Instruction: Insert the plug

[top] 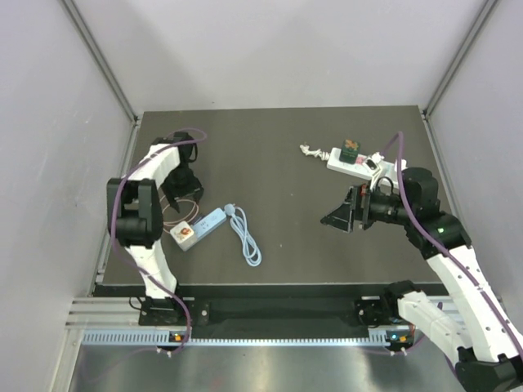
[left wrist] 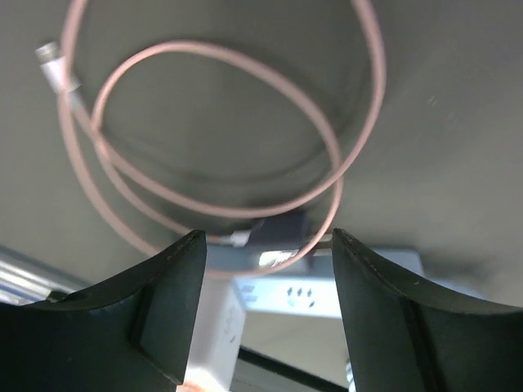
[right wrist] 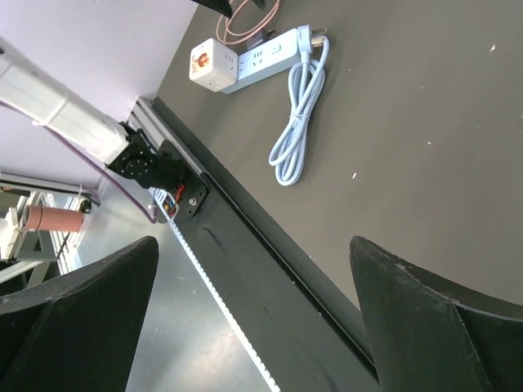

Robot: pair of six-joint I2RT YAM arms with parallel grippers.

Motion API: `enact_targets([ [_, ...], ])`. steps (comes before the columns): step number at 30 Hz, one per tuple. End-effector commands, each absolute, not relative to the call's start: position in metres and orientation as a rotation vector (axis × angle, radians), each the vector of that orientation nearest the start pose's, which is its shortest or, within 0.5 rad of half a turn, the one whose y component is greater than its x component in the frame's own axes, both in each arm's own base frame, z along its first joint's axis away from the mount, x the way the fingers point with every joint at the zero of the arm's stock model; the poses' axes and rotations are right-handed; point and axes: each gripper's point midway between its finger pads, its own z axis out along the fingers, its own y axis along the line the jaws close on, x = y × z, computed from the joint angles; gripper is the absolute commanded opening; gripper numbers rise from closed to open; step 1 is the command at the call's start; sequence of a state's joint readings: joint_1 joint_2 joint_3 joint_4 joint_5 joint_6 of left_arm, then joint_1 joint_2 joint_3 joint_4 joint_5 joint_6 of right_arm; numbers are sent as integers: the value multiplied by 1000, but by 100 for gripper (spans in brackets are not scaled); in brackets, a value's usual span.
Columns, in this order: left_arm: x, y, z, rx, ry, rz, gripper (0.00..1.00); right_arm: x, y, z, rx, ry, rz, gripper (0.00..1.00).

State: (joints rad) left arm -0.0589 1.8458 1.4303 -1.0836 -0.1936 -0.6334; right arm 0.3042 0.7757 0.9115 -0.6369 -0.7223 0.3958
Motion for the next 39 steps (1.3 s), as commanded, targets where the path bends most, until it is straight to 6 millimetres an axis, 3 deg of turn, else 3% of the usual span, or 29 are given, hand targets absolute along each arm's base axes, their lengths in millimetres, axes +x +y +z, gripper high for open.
enact_targets([
  [1, 355, -18, 77, -753, 2829, 243, 68, 172, 184, 287, -384, 2045, 1128, 100],
  [5, 373, -12, 62, -752, 2824, 321, 67, 172, 178, 286, -402, 2067, 1065, 99],
  [11, 365, -5, 24, -769, 2924, 461, 57, 175, 178, 285, -393, 2081, 1055, 100],
  [13, 368, -7, 18, -762, 2924, 433, 53, 177, 177, 287, -391, 2079, 1044, 100],
  [15, 371, -12, 15, -768, 2930, 397, 42, 179, 177, 288, -385, 2079, 1037, 100],
  [17, 379, -14, 17, -764, 2916, 370, 24, 181, 177, 287, -381, 2085, 1037, 100],
  [18, 383, -15, 19, -769, 2906, 358, 10, 181, 177, 287, -374, 2086, 1041, 100],
  [19, 388, -17, 22, -759, 2902, 331, 5, 181, 178, 285, -375, 2089, 1042, 100],
  [21, 405, -23, 34, -747, 2867, 267, 0, 182, 178, 284, -362, 2092, 1043, 100],
  [25, 439, -46, 75, -672, 2770, 97, 0, 184, 174, 277, -353, 2125, 1008, 100],
  [28, 466, -81, 131, -565, 2640, -72, 0, 189, 166, 278, -329, 2130, 938, 100],
  [34, 461, -180, 205, -289, 2516, -353, 0, 195, 160, 266, -309, 2155, 876, 100],
  [35, 460, -189, 226, -262, 2465, -393, 0, 195, 160, 263, -298, 2164, 880, 100],
  [36, 450, -215, 241, -198, 2448, -510, 0, 196, 162, 265, -289, 2156, 894, 100],
  [37, 448, -227, 266, -169, 2378, -585, 0, 196, 163, 263, -282, 2157, 900, 100],
  [39, 438, -252, 293, -130, 2318, -716, 0, 198, 162, 268, -269, 2132, 896, 100],
])
